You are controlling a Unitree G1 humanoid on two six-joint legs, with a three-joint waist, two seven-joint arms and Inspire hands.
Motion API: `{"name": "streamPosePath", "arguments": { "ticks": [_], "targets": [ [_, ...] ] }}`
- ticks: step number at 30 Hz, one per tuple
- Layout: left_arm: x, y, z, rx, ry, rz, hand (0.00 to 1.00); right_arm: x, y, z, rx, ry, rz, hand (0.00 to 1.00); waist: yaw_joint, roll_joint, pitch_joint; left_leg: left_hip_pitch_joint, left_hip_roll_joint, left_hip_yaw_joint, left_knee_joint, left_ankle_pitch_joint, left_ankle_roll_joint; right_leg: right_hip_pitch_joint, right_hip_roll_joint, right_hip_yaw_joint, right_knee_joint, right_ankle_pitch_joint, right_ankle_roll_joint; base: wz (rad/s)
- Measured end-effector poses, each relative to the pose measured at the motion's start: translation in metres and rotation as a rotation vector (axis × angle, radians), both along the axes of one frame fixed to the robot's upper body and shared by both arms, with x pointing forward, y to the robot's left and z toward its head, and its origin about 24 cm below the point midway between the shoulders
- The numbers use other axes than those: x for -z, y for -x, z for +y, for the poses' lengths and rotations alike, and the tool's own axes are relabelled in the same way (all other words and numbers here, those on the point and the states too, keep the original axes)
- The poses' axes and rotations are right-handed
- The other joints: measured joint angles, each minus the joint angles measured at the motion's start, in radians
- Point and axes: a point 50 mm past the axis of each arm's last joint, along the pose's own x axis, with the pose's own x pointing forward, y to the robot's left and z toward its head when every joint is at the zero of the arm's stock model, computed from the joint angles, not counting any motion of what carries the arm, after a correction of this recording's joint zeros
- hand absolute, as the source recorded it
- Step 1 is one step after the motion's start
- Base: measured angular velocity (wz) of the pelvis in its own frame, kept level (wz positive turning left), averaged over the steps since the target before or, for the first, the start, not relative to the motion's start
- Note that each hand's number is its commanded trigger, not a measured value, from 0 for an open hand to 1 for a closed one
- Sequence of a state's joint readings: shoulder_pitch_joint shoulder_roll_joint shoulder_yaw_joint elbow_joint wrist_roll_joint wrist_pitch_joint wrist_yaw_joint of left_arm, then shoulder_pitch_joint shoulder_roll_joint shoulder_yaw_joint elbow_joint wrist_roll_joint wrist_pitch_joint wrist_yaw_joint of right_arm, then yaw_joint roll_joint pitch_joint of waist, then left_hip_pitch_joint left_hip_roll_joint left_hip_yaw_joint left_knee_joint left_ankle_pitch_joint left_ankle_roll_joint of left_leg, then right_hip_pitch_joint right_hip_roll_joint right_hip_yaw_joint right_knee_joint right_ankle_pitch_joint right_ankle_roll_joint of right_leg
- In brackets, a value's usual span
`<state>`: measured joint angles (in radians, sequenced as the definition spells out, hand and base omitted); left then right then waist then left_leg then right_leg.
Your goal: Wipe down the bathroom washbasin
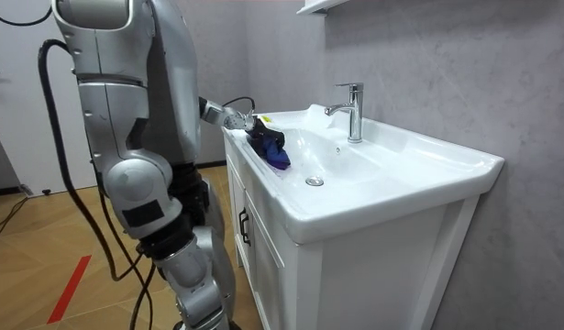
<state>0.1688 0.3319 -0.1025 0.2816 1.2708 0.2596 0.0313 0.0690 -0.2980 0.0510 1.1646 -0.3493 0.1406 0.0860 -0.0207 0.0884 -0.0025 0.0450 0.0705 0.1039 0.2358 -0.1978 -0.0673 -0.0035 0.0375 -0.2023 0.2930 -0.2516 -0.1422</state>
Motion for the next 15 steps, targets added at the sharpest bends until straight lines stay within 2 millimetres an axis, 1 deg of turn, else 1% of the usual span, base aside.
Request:
{"name": "streamPosePath", "arguments": {
  "ticks": [3, 6, 8, 9, 10, 14, 15],
  "targets": [
    [-0.004, 0.000, 0.006, -0.013, -0.012, -0.010, 1.00, 0.001, 0.005, -0.001, 0.019, -0.002, 0.009, 0.00, 0.007, 0.000, 0.0007, 0.002, 0.000, -0.001, 0.001, 0.000, 0.000, 0.006, -0.001, -0.006, -0.001, 0.000, 0.000, 0.06],
    [-0.009, -0.003, 0.010, -0.007, -0.019, -0.032, 1.00, 0.001, 0.010, -0.002, 0.026, -0.002, 0.006, 0.00, 0.029, 0.004, 0.0017, 0.000, 0.000, -0.009, 0.003, 0.000, 0.000, 0.006, -0.001, -0.006, -0.005, 0.000, 0.000, 0.01],
    [-0.012, -0.004, 0.012, 0.006, -0.026, -0.040, 1.00, 0.001, 0.011, -0.002, 0.026, -0.003, 0.009, 0.00, 0.031, 0.006, 0.0013, 0.000, 0.000, -0.019, 0.003, 0.000, 0.000, 0.006, -0.002, -0.012, -0.005, 0.000, 0.000, 0.08],
    [-0.013, -0.005, 0.012, 0.007, -0.026, -0.046, 1.00, 0.001, 0.011, -0.002, 0.027, -0.002, 0.008, 0.00, 0.031, 0.011, -0.0009, 0.000, -0.001, -0.023, 0.003, 0.000, 0.000, 0.006, -0.002, -0.014, -0.005, 0.000, 0.000, 0.06],
    [-0.013, -0.005, 0.012, 0.007, -0.027, -0.049, 1.00, 0.001, 0.011, -0.002, 0.033, -0.003, 0.005, 0.00, 0.031, 0.009, 0.0005, 0.000, -0.001, -0.023, 0.003, 0.000, 0.000, 0.005, -0.002, -0.015, -0.002, 0.000, 0.000, 0.04],
    [-0.015, -0.006, 0.012, 0.009, -0.025, -0.052, 1.00, 0.001, 0.010, -0.001, 0.036, -0.009, -0.005, 0.00, 0.031, 0.011, -0.0003, -0.001, -0.001, -0.024, 0.002, 0.000, 0.000, 0.002, -0.002, -0.018, -0.004, 0.000, 0.000, 0.01],
    [-0.016, -0.007, 0.011, 0.011, -0.023, -0.054, 1.00, 0.001, 0.010, -0.001, 0.039, -0.012, -0.008, 0.00, 0.031, 0.009, 0.0014, -0.002, -0.001, -0.025, 0.002, 0.000, 0.000, 0.000, -0.002, -0.021, -0.004, 0.000, 0.000, 0.08]
  ]
}}
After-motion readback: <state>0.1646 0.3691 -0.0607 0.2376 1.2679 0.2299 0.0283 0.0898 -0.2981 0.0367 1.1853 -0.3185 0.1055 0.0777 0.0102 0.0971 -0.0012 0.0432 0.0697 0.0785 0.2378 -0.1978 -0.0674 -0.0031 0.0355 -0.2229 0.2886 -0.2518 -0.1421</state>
